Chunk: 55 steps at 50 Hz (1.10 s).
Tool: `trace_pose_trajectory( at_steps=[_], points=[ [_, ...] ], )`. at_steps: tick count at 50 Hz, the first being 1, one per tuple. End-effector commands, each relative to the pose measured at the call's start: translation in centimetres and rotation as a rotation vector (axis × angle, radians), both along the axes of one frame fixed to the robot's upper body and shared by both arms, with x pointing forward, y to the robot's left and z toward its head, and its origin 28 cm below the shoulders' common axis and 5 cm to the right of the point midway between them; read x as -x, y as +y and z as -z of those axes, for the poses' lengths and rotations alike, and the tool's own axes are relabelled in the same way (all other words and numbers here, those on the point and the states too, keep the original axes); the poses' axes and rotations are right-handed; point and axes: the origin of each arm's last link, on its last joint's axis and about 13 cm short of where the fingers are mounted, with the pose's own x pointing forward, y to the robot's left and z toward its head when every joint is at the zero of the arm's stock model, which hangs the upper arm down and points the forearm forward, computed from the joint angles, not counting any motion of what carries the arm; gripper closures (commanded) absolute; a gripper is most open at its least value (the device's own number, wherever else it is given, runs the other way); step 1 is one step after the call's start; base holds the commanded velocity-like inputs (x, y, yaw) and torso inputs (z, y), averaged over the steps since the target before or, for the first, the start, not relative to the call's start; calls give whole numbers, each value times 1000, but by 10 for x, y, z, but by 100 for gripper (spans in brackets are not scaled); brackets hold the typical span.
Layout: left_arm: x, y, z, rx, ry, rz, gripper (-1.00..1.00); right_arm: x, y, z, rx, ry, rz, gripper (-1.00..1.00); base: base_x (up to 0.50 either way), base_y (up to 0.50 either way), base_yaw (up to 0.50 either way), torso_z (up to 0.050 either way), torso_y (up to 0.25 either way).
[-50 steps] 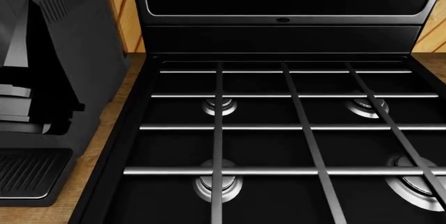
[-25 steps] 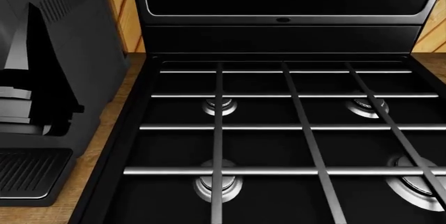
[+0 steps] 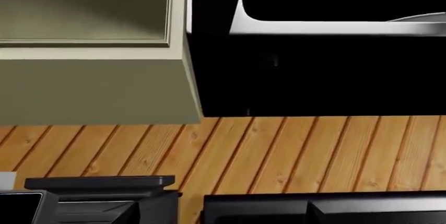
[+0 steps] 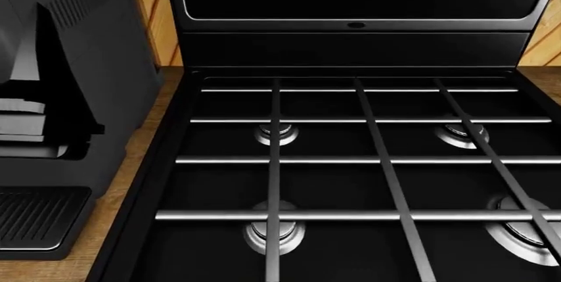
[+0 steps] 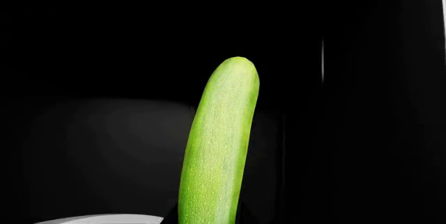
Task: Pick the zucchini from the counter and place it in the microwave.
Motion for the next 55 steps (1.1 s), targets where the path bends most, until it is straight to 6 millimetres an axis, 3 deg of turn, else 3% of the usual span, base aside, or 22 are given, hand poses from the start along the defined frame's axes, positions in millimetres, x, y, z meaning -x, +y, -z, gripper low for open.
trace_pose_trajectory(
  at_steps=[1, 35, 55],
  points=[
    [-3, 1, 2, -2, 12, -15, -100, -12, 0, 2, -25, 7, -14, 100, 0, 0, 0, 0, 0],
    [-2, 2, 10, -1, 38, -38, -100, -42, 8, 8, -22, 16, -150, 100, 0, 0, 0, 0, 0],
    [-3, 3, 14, -1, 50, -40, -100, -60, 19, 21, -13, 128, -195, 100, 0, 0, 0, 0, 0]
  ],
)
